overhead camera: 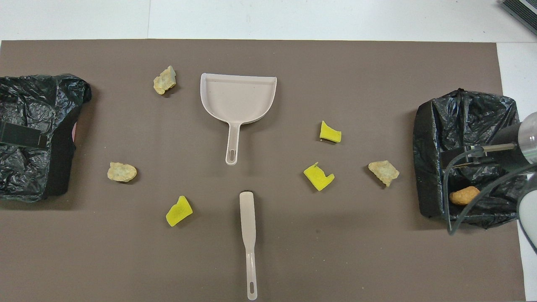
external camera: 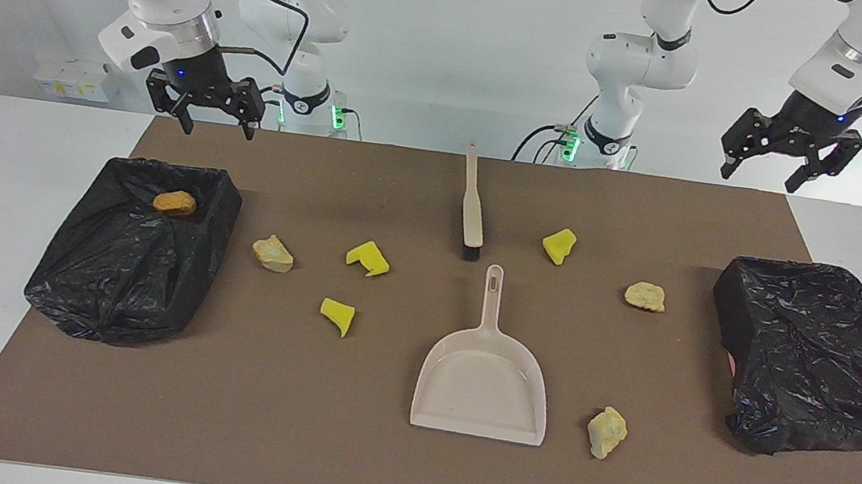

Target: Sweep and dump trash in bin

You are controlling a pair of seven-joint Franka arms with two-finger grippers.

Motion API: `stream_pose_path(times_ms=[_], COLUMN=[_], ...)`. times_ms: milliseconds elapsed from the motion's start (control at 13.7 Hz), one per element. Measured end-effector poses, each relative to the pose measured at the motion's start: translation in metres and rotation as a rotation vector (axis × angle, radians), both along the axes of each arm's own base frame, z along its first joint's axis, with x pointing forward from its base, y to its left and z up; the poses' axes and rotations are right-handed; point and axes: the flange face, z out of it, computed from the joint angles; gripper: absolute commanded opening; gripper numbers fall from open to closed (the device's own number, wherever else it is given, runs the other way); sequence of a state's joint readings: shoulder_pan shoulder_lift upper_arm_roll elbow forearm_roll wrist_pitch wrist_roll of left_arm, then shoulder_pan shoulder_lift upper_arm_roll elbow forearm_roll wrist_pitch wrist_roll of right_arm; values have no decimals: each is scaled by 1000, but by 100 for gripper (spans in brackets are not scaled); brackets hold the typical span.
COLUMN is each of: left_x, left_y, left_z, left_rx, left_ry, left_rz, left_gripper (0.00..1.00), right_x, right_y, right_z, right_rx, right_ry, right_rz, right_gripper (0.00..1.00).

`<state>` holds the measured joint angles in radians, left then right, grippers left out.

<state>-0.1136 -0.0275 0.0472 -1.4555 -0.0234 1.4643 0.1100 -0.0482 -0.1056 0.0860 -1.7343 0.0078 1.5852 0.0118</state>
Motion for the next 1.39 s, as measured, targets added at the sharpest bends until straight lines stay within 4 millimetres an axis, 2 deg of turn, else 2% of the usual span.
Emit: stream_pose_path(times_ms=[219, 438, 656, 1021, 1386], left_x=[-2, -11, -15, -22, -24], left_y=[1, 3, 3, -2, -2], left_z=[1, 13, 14, 27, 28], left_rx=[1, 3, 5, 3, 3], left_ry=[12, 41, 75, 53, 54], left_rz=[2, 4, 1, -4, -1], left_gripper=[100, 100, 100, 100, 100], right_x=[0, 0, 2, 13, 30], right_y=[1, 2, 16, 48, 106], right_z=[-1, -2, -5, -17, -40], right_rx=[0, 0, 5, 42, 86], right_ry=[1, 2, -1, -27, -76], right_rz=[3, 4, 29, 0, -10], right_gripper=[100, 100, 100, 100, 100])
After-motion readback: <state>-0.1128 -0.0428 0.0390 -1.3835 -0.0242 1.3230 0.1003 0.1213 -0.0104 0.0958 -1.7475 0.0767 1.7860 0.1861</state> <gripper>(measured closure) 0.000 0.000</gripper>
